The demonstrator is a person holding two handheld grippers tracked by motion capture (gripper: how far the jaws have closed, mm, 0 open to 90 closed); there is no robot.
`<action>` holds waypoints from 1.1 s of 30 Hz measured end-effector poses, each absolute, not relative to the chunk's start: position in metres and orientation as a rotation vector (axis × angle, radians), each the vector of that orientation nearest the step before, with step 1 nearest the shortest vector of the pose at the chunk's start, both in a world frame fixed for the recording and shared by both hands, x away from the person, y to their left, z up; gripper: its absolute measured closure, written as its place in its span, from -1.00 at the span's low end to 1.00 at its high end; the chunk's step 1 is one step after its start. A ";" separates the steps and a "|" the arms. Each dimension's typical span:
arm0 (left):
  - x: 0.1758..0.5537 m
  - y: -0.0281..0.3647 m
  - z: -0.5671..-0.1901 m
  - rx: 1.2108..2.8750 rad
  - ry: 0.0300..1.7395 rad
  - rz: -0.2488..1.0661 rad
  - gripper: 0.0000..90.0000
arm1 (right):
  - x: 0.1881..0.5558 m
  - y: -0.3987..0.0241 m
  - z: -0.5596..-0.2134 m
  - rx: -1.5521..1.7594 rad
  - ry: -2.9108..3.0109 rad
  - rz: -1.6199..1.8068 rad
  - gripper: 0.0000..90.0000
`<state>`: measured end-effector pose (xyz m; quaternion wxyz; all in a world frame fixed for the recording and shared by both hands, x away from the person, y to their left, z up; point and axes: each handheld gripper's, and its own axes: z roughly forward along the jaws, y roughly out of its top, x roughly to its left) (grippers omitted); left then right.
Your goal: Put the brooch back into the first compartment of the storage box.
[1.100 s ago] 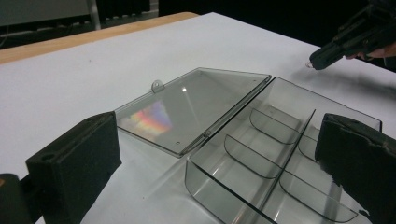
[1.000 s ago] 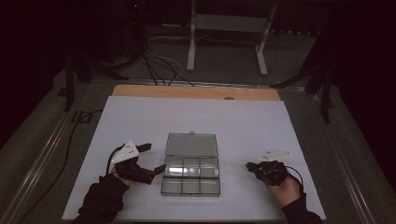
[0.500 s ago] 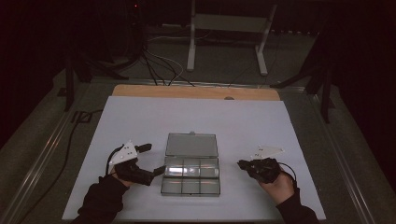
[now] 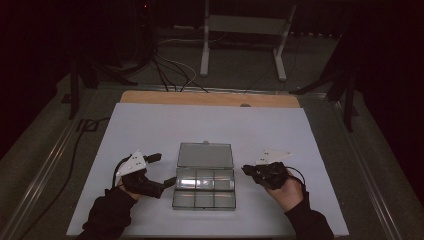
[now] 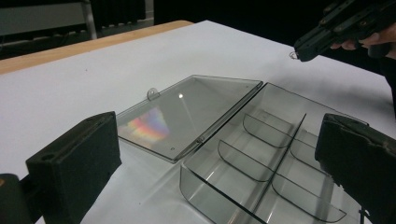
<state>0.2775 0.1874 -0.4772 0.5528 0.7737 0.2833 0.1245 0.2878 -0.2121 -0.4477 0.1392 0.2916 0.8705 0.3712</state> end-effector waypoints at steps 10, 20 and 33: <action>0.278 0.188 -0.477 1.827 0.672 0.296 -0.98 | 0.293 -0.193 -0.445 0.797 2.532 1.095 0.91; 0.277 0.188 -0.476 1.826 0.669 0.295 -0.98 | 0.299 -0.177 -0.439 0.758 2.548 1.104 0.91; 0.277 0.189 -0.476 1.822 0.670 0.297 -0.98 | 0.303 -0.158 -0.435 0.717 2.559 1.123 0.91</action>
